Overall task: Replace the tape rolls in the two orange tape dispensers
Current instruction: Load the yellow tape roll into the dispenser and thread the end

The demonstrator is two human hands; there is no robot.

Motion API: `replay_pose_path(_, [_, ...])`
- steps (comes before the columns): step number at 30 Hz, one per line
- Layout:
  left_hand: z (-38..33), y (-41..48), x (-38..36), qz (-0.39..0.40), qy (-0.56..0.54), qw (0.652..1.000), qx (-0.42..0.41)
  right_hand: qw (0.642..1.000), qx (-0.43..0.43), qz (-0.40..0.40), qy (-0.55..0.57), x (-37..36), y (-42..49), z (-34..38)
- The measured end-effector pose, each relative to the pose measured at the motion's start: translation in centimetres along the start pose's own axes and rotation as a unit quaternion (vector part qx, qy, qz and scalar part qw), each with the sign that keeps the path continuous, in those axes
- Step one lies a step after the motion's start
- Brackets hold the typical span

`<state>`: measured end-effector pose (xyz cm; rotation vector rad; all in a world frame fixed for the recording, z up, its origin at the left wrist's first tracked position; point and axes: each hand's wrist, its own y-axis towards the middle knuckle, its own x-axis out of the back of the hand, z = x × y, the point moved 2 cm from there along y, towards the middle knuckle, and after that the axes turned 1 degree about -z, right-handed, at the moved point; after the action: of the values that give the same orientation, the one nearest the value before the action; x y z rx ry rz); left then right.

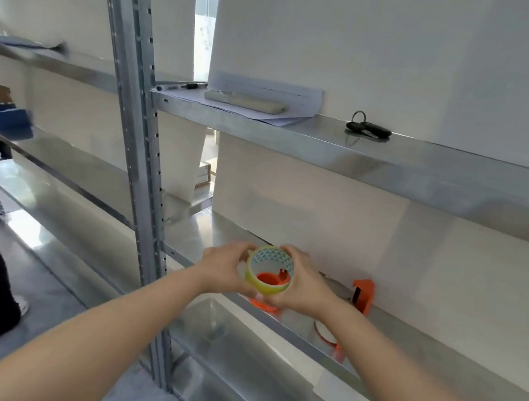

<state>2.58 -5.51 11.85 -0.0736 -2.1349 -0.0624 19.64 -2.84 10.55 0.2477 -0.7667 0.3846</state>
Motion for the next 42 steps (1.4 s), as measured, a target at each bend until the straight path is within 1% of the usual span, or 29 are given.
replay_pose_path(3, [2.0, 2.2, -0.3, 0.014, 0.031, 0.999, -0.004, 1.000, -0.011, 0.002, -0.005, -1.4, 2.4, -0.3])
replay_pose_path(8, [5.5, 4.8, -1.2, 0.049, -0.018, 0.998, -0.018, 0.999, -0.043, 0.011, -0.010, -4.3, 4.5, -1.5])
replay_pose_path(11, [7.1, 6.4, -1.6, 0.080, -0.002, 0.996, -0.030, 0.998, -0.063, -0.002, -0.024, -5.3, 5.5, -2.4])
replay_pose_path(14, [8.1, 7.6, -1.6, 0.106, -0.007, 0.994, -0.036, 0.995, -0.080, -0.032, -0.047, -5.8, 6.0, -2.8])
replay_pose_path(17, [8.7, 8.6, -1.8, 0.074, -0.037, 0.995, -0.053, 0.991, -0.113, -0.061, -0.025, -5.9, 6.3, -2.9])
replay_pose_path(19, [9.4, 8.9, -2.5, 0.040, -0.067, 0.997, -0.026, 0.987, -0.131, -0.091, -0.005, -5.7, 6.6, -3.1])
replay_pose_path(20, [10.0, 9.0, -3.1, 0.040, -0.071, 0.997, 0.002, 0.984, -0.138, -0.109, 0.003, -5.5, 6.8, -3.3])
replay_pose_path(21, [10.7, 9.0, -3.8, 0.060, -0.066, 0.995, 0.037, 0.981, -0.145, -0.127, 0.018, -5.2, 7.0, -3.4])
replay_pose_path(22, [11.3, 8.9, -4.8, 0.100, -0.048, 0.991, 0.072, 0.977, -0.158, -0.141, 0.038, -4.9, 7.1, -3.5])
replay_pose_path(23, [11.8, 8.8, -5.9, 0.158, -0.009, 0.983, 0.098, 0.972, -0.171, -0.151, 0.061, -4.8, 7.2, -3.6])
replay_pose_path(24, [11.9, 8.6, -7.1, 0.219, 0.047, 0.969, 0.099, 0.966, -0.187, -0.155, 0.084, -4.8, 7.3, -3.7])
replay_pose_path(25, [11.5, 8.3, -8.3, 0.268, 0.096, 0.955, 0.079, 0.961, -0.200, -0.157, 0.106, -5.0, 7.3, -3.8])
replay_pose_path(26, [10.8, 8.1, -9.4, 0.294, 0.124, 0.946, 0.055, 0.957, -0.210, -0.158, 0.123, -5.2, 7.4, -3.9])
replay_pose_path(27, [10.0, 8.0, -10.4, 0.298, 0.127, 0.945, 0.038, 0.953, -0.220, -0.159, 0.137, -5.4, 7.4, -4.0])
replay_pose_path(29, [8.4, 7.9, -12.0, 0.262, 0.090, 0.959, 0.050, 0.946, -0.230, -0.165, 0.158, -5.9, 7.4, -4.2])
replay_pose_path(31, [7.7, 8.1, -12.8, 0.199, 0.034, 0.976, 0.081, 0.943, -0.236, -0.173, 0.159, -6.2, 7.4, -4.2])
replay_pose_path(33, [7.4, 8.3, -13.0, 0.128, -0.023, 0.988, 0.086, 0.938, -0.244, -0.185, 0.164, -6.3, 7.2, -4.6])
replay_pose_path(34, [7.3, 8.5, -12.9, 0.101, -0.076, 0.988, 0.087, 0.933, -0.248, -0.192, 0.175, -6.1, 7.0, -4.9])
replay_pose_path(35, [7.3, 8.8, -12.9, 0.084, -0.169, 0.978, 0.095, 0.929, -0.252, -0.199, 0.185, -5.9, 6.7, -5.1])
replay_pose_path(36, [7.0, 9.0, -12.7, 0.083, -0.285, 0.947, 0.126, 0.924, -0.256, -0.206, 0.196, -5.7, 6.3, -5.3])
replay_pose_path(37, [6.5, 9.2, -12.3, 0.091, -0.400, 0.897, 0.164, 0.918, -0.265, -0.207, 0.210, -5.4, 6.0, -5.5])
replay_pose_path(38, [6.1, 9.5, -11.9, 0.097, -0.492, 0.843, 0.195, 0.911, -0.273, -0.211, 0.227, -5.2, 5.7, -5.8])
replay_pose_path(39, [5.8, 9.9, -11.6, 0.100, -0.552, 0.799, 0.218, 0.902, -0.280, -0.217, 0.248, -5.0, 5.4, -6.1])
replay_pose_path(40, [5.6, 10.3, -11.3, 0.114, -0.585, 0.770, 0.227, 0.891, -0.285, -0.227, 0.269, -4.9, 5.3, -6.4])
replay_pose_path(41, [5.4, 10.5, -11.0, 0.132, -0.605, 0.752, 0.226, 0.880, -0.292, -0.239, 0.289, -4.8, 5.2, -6.6])
replay_pose_path(42, [5.1, 10.6, -10.6, 0.155, -0.609, 0.746, 0.219, 0.869, -0.301, -0.246, 0.306, -4.7, 5.1, -6.9])
